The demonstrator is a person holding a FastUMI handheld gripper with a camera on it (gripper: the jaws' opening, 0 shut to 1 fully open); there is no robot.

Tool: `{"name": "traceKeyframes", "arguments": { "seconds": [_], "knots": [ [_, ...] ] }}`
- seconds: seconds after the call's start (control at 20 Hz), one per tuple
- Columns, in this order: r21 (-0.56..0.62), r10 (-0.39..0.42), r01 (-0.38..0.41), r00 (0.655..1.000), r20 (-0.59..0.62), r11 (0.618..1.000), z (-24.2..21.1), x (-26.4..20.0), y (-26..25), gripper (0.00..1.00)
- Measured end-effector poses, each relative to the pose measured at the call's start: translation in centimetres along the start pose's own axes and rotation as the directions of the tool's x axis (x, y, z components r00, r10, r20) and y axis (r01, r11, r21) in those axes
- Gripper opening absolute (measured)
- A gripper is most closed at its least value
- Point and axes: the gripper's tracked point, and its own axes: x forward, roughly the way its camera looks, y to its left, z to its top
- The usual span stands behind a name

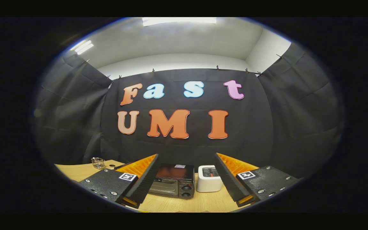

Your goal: Open the toaster oven, put the food inside, and close the toaster oven door.

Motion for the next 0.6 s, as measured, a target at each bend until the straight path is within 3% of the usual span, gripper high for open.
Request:
{"name": "traceKeyframes", "arguments": {
  "seconds": [0.25, 0.6],
  "knots": [
    [0.0, 0.014, -0.014, 1.0, -0.007, 1.0, -0.7, 0.3, 0.8, 0.98],
    [0.024, 0.056, -0.054, 0.995, -0.088, 0.998, -5.4, 2.0, 3.7, 0.99]
  ]
}}
